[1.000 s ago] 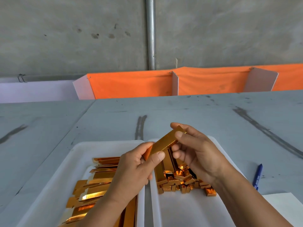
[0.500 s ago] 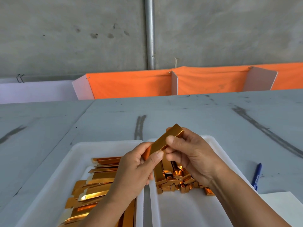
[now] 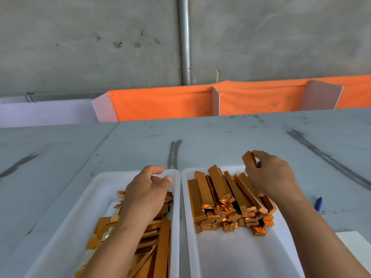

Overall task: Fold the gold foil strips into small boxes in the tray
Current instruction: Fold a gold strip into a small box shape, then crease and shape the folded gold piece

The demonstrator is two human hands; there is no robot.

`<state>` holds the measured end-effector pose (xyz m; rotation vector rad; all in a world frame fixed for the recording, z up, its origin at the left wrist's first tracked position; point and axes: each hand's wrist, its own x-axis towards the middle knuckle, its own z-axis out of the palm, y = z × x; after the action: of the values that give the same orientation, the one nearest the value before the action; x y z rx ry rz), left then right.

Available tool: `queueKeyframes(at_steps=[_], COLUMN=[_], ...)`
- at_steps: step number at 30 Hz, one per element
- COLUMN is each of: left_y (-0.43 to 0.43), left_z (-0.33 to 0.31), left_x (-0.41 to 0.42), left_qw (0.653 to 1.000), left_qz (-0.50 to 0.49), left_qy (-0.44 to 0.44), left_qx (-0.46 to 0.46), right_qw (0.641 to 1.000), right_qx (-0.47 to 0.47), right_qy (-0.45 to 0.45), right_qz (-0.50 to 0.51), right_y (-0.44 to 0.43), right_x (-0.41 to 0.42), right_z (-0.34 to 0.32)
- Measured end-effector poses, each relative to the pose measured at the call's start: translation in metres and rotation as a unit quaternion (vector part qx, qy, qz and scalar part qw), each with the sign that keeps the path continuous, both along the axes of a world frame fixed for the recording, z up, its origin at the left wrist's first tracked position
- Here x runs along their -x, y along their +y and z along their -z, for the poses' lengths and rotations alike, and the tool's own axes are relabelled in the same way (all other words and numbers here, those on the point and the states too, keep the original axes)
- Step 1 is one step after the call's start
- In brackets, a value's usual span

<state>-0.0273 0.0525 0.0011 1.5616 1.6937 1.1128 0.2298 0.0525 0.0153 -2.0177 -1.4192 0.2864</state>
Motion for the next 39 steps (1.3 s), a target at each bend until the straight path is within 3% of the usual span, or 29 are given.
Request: queueKeyframes(at_steps=[5, 10, 14, 19, 21, 24, 27, 29, 31, 34, 39], left_y=[-0.003, -0.010, -0.017, -0.016, -0.013, -0.009, -0.007, -0.006, -0.005, -0.003, 0.000], left_z=[-0.012, -0.019, 0.000, 0.028, 0.030, 0.019, 0.002, -0.012, -0.021, -0.022, -0.006], left_x=[0.018, 0.036, 0.027, 0.009, 0.008, 0.020, 0.031, 0.030, 0.022, 0.005, -0.009], left_qw=[0.986, 0.910, 0.861, 0.872, 0.895, 0.947, 0.975, 0.952, 0.922, 0.898, 0.853], left_qz=[0.011, 0.054, 0.131, 0.126, 0.120, 0.090, 0.060, 0.077, 0.107, 0.152, 0.235], left_qy=[0.162, 0.382, 0.408, 0.388, 0.337, 0.194, -0.044, -0.223, -0.319, -0.354, -0.354], left_qx=[0.038, 0.149, 0.273, 0.270, 0.265, 0.240, 0.208, 0.196, 0.193, 0.210, 0.303], right_qw=[0.992, 0.989, 0.984, 0.956, 0.945, 0.933, 0.926, 0.922, 0.922, 0.923, 0.909], right_qx=[0.078, 0.030, -0.126, -0.202, -0.219, -0.241, -0.258, -0.266, -0.258, -0.223, -0.210], right_qy=[-0.095, -0.141, -0.113, -0.127, -0.139, -0.143, -0.133, -0.124, -0.098, -0.071, -0.103], right_qz=[0.006, 0.012, -0.055, -0.168, -0.200, -0.225, -0.241, -0.253, -0.271, -0.306, -0.345], right_y=[0.004, 0.001, -0.002, -0.012, -0.015, -0.017, -0.019, -0.022, -0.024, -0.024, -0.022], right_x=[0.000, 0.007, 0.024, 0.044, 0.048, 0.050, 0.052, 0.056, 0.060, 0.063, 0.059], right_z=[0.010, 0.015, 0.016, 0.018, 0.019, 0.019, 0.018, 0.018, 0.017, 0.018, 0.018])
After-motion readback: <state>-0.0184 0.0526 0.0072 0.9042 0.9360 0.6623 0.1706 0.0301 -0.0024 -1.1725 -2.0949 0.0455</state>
